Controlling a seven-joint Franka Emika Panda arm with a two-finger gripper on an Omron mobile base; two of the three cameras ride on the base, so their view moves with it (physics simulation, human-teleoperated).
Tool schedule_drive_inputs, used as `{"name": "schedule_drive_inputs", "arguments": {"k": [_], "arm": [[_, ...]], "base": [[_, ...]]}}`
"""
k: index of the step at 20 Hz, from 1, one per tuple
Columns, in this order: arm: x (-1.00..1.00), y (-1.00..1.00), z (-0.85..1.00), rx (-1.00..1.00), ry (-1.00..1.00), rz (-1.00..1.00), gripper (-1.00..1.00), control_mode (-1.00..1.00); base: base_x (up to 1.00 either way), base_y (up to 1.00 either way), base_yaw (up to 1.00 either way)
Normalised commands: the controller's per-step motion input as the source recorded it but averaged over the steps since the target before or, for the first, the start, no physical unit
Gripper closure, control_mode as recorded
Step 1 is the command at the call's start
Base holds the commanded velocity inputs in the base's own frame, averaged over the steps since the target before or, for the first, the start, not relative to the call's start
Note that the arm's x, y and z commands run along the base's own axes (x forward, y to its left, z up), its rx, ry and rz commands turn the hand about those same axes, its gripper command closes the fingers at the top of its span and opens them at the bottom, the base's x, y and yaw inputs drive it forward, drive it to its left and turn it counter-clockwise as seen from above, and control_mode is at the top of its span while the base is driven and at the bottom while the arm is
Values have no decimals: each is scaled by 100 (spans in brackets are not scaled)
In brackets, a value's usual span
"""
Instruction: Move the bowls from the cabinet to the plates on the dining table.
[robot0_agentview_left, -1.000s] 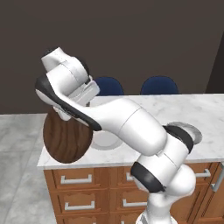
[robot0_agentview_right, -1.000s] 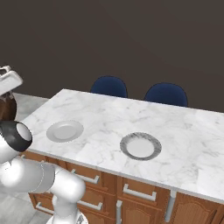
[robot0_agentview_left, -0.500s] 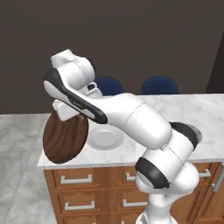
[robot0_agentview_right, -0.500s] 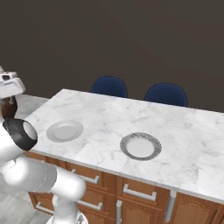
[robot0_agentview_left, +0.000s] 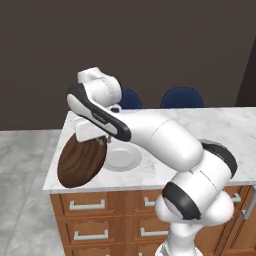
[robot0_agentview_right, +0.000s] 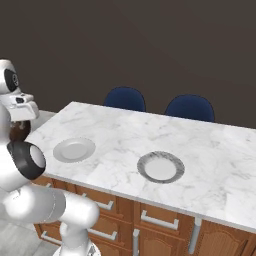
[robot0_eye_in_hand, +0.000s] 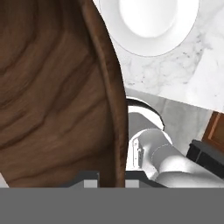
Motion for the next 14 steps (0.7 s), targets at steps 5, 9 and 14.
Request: {"name": "schedule_drive_inputs", "arguments": {"k": [5, 9, 14], "arm": [[-1, -28, -35, 8, 5, -17, 100, -100], [-3, -4, -33, 14, 1, -21, 100, -100], [0, 0, -37, 17, 0, -21, 100, -100]], "base": [[0, 0, 0], [0, 0, 0], [0, 0, 0]]}}
